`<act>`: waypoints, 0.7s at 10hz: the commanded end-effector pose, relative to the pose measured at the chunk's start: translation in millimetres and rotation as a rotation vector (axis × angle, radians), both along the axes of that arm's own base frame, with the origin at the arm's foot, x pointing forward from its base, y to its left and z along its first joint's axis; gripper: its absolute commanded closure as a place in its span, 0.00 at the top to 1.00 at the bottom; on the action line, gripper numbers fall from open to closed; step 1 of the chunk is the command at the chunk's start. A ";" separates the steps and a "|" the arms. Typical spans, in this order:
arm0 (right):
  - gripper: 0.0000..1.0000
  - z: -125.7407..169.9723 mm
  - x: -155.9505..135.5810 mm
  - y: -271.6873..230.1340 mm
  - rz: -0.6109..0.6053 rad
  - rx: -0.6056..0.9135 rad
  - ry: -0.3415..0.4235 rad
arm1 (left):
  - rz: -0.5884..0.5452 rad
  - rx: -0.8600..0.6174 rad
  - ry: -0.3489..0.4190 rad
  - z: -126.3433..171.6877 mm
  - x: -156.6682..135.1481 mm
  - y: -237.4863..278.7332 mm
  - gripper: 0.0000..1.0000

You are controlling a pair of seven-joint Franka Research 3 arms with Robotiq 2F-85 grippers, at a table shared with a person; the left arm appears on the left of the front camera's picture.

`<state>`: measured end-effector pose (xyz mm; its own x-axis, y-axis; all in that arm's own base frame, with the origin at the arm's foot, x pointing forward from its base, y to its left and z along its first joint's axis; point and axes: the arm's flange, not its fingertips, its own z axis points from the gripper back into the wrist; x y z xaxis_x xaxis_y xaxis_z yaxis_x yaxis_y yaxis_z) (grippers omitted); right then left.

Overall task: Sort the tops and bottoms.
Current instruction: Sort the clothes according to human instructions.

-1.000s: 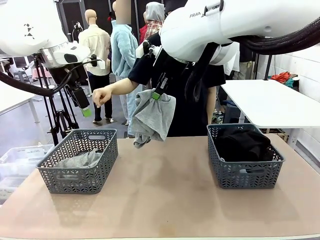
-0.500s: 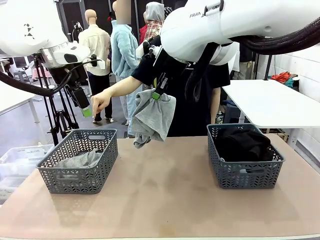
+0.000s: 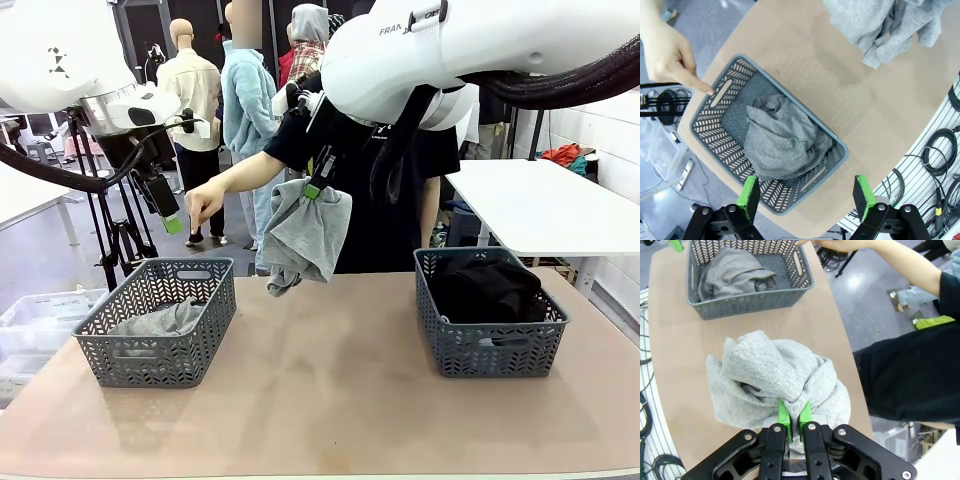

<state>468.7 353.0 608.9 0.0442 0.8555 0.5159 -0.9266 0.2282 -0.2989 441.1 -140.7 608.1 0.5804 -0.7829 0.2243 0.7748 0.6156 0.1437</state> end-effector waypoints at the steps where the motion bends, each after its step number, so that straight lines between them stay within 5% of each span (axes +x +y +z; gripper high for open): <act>1: 0.00 3.1 0.8 -0.1 -0.004 0.003 0.002 | 0.000 0.000 0.000 0.0 0.0 0.0 0.97; 7: 0.00 3.1 0.8 -0.1 -0.004 0.003 0.002 | 0.056 -0.038 0.022 35.2 -49.2 81.5 0.97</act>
